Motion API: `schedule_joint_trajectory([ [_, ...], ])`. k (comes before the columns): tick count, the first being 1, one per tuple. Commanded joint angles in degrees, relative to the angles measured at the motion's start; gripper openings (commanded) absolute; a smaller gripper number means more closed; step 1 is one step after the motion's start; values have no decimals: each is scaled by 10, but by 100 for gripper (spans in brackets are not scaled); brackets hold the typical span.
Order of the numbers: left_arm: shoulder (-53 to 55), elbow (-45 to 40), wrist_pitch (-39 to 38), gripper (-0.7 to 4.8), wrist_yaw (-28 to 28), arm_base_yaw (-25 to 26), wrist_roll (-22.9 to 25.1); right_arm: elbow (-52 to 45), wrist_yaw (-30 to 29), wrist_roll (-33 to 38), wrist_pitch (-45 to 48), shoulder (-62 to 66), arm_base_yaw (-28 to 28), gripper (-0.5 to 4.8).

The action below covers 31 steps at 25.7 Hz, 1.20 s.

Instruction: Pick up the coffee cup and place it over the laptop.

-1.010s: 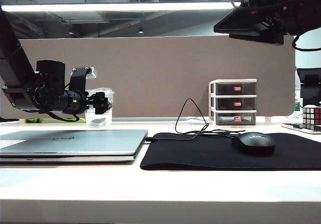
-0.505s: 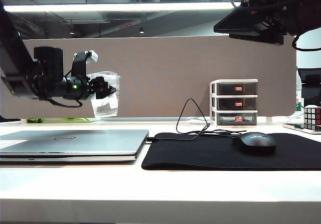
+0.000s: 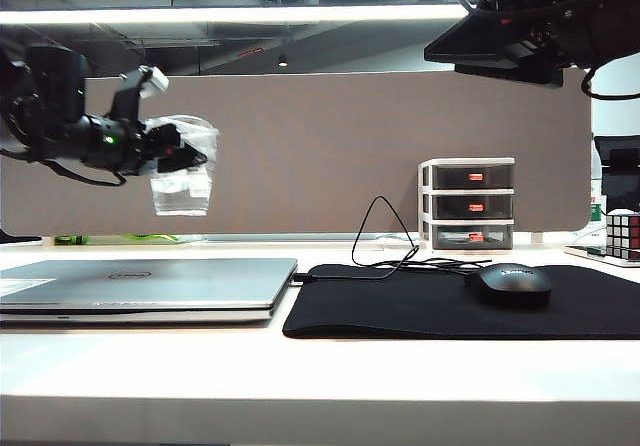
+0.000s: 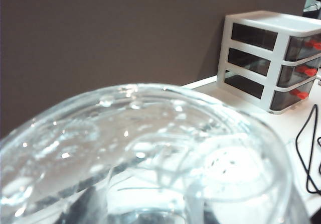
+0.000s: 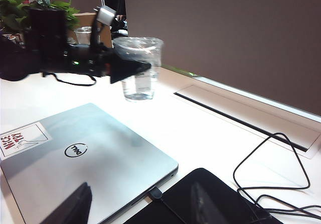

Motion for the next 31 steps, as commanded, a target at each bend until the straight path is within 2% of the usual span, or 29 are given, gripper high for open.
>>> schedule_joint_trajectory([
  [1,-41,-42,36,211,5,-2,-3,4,-3,2,10,-2,0,274],
  [9,-122,-184,115,210,-11,-2,-21,4,-12,2,23,-2,0,274],
  [16,-149,-268,143,210,-12,-2,-33,4,-17,2,22,-2,0,274],
  [20,-169,-355,207,211,-29,-2,-36,4,-28,2,22,-2,0,274],
  [27,-169,-417,282,211,-43,-2,-68,4,-39,3,22,-2,0,274],
  [31,-168,-453,319,211,-61,-2,-69,4,-40,2,22,-2,0,274],
])
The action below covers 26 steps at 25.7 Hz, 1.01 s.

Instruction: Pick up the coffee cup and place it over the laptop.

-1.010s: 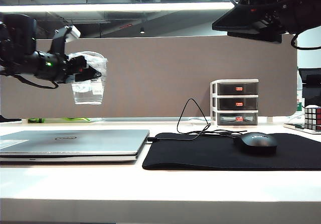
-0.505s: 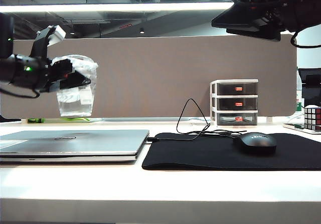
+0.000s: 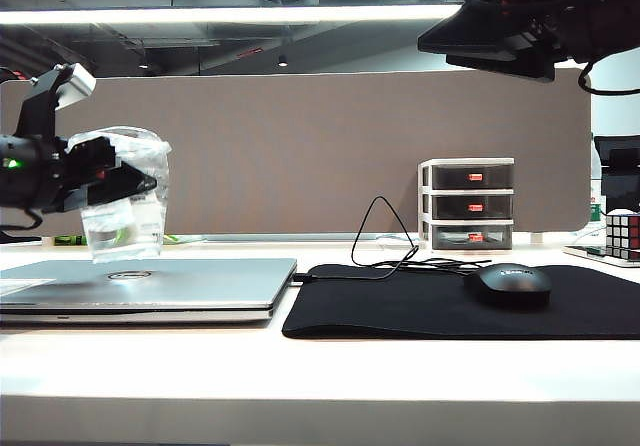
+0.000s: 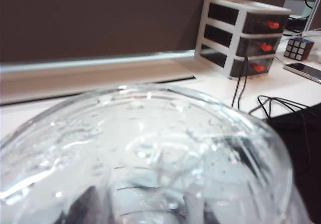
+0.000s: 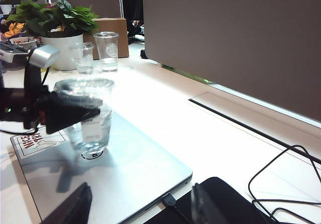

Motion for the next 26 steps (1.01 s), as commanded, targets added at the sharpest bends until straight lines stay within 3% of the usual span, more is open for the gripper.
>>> schedule_joint_trajectory([
  [1,-4,-26,59,211,-14,0,-5,3,-6,2,10,-1,0,274],
  [17,12,-40,26,215,3,0,73,3,-59,3,5,-1,0,274],
  [26,52,-41,57,351,3,0,45,3,-59,3,4,-1,1,274],
])
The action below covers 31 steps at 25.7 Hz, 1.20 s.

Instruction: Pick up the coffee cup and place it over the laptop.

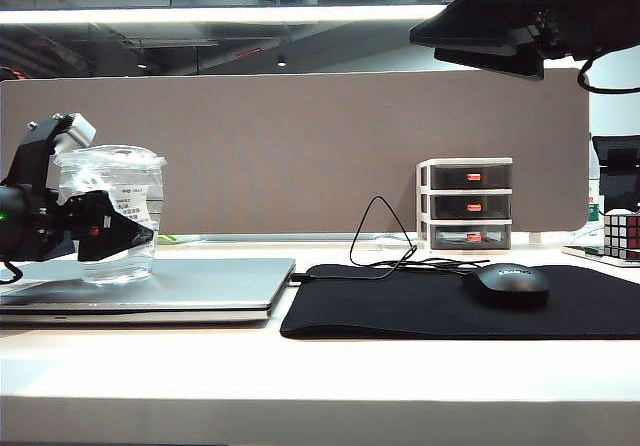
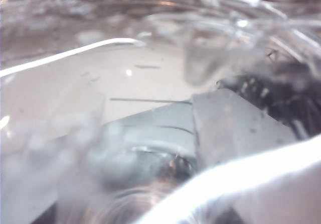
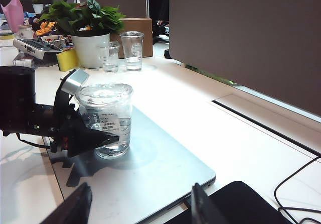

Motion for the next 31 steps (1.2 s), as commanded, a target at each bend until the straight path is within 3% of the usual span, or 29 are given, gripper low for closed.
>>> schedule_joint_trajectory([
  [1,-3,1,33,351,2,-1,-13,3,-1,2,5,-1,1,273],
  [4,-3,1,57,359,-2,-1,-16,3,-1,2,4,-1,1,273],
  [7,-4,1,59,450,-2,0,-22,3,-1,6,4,-2,1,274],
  [9,-4,1,61,479,-1,0,-23,3,-1,8,4,-2,1,274],
  [18,-20,-35,105,479,-19,1,-44,3,-1,12,4,-2,0,274],
  [24,-92,-98,106,479,-39,4,-33,3,1,12,4,-4,0,275],
  [29,-181,-147,106,479,-67,4,-62,3,2,12,-2,-12,0,274],
  [30,-215,-166,106,479,-81,4,-63,3,3,12,-9,-19,0,267],
  [31,-251,-188,105,479,-96,4,-65,3,3,12,-17,-25,0,222],
])
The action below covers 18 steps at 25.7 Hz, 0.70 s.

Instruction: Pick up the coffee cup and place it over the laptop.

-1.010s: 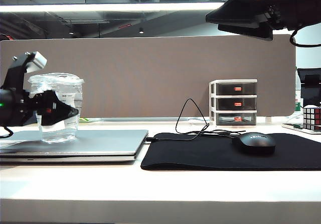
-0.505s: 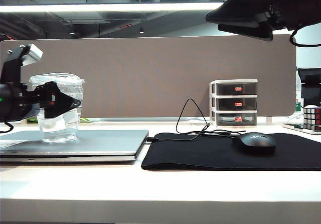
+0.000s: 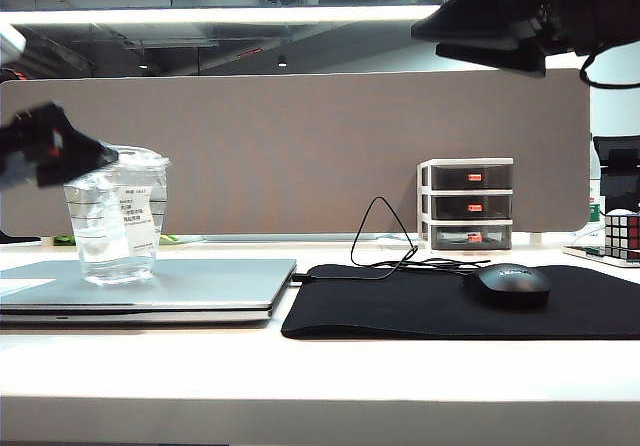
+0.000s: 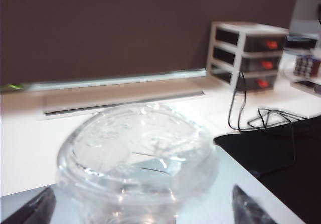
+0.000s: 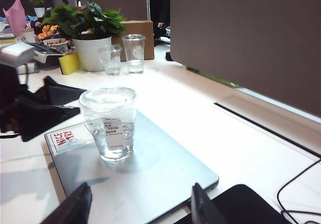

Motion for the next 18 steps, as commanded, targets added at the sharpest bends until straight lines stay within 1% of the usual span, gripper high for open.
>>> schedule_joint_trajectory([
  [1,-78,-43,15,479,-41,1,-10,3,3,1,-18,-19,0,166],
  [2,-98,-55,11,479,-51,0,-18,3,3,-3,-27,-24,0,102],
  [3,-114,-63,7,479,-58,0,-24,3,3,-9,-37,-30,0,55],
  [4,-130,-71,2,479,-60,0,-28,2,4,-16,-49,-36,0,11],
  [5,-151,-82,-4,479,-61,1,-35,2,7,-23,-62,-43,0,-10],
  [8,-206,-104,-33,479,-82,1,-35,2,36,-49,-106,-72,0,-9],
  [10,-263,-114,-80,479,-87,0,-35,2,67,-58,-138,-100,0,-9],
  [11,-299,-114,-121,458,-87,0,-35,2,96,-69,-161,-121,0,-9],
  [16,-410,-113,-244,452,-98,0,-37,1,151,-71,-204,-162,0,-9],
  [17,-431,-112,-269,446,-104,0,-38,-1,167,-71,-207,-172,0,-9],
  [18,-460,-112,-301,421,-108,0,-39,-4,176,-71,-209,-179,0,-9],
])
